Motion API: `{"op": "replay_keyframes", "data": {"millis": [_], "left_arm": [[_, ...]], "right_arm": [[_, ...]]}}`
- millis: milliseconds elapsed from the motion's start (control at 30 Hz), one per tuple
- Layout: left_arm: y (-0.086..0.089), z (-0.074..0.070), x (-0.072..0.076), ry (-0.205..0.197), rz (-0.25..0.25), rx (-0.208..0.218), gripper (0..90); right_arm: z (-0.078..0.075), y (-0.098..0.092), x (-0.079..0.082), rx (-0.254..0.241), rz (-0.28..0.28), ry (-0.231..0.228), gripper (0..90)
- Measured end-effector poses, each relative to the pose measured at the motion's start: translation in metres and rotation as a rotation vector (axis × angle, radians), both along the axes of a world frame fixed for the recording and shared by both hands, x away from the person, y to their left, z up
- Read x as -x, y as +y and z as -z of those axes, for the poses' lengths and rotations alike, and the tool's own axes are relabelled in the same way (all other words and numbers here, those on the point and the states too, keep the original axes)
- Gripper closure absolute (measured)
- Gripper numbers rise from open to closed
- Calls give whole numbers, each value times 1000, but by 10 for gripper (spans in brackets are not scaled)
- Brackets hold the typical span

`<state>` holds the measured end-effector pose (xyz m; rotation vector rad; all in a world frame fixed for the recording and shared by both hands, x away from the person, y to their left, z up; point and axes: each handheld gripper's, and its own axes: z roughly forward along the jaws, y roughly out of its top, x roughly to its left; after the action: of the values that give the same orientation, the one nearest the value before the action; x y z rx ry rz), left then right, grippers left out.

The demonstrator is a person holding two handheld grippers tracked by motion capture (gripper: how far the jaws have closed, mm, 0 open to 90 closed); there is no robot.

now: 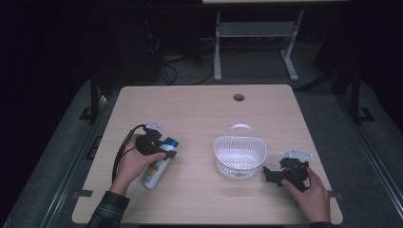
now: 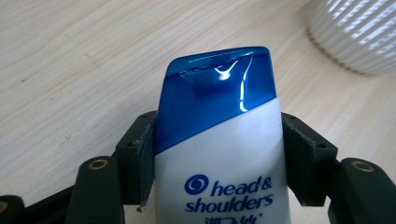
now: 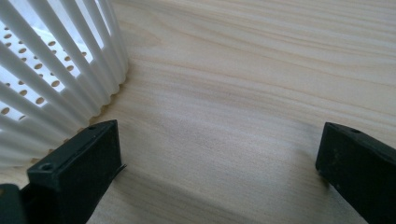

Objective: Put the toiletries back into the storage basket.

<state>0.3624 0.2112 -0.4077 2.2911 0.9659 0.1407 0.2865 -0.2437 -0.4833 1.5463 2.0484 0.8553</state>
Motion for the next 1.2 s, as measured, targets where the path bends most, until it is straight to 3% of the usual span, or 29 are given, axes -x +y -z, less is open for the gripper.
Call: {"op": "replay_keyframes", "data": {"millis": [600, 767, 1000, 1200], "left_arm": [[22, -14, 4, -46, 19, 152, 359], [25, -17, 5, -60, 25, 175, 360], [33, -25, 8, -103, 36, 248, 361], [37, -29, 10, -147, 52, 280, 362]], "right_arm": [[0, 0, 0, -1, 1, 0, 0], [0, 0, 0, -1, 1, 0, 0], [0, 0, 0, -1, 1, 0, 0], [0, 0, 0, 0, 0, 0, 0]]}}
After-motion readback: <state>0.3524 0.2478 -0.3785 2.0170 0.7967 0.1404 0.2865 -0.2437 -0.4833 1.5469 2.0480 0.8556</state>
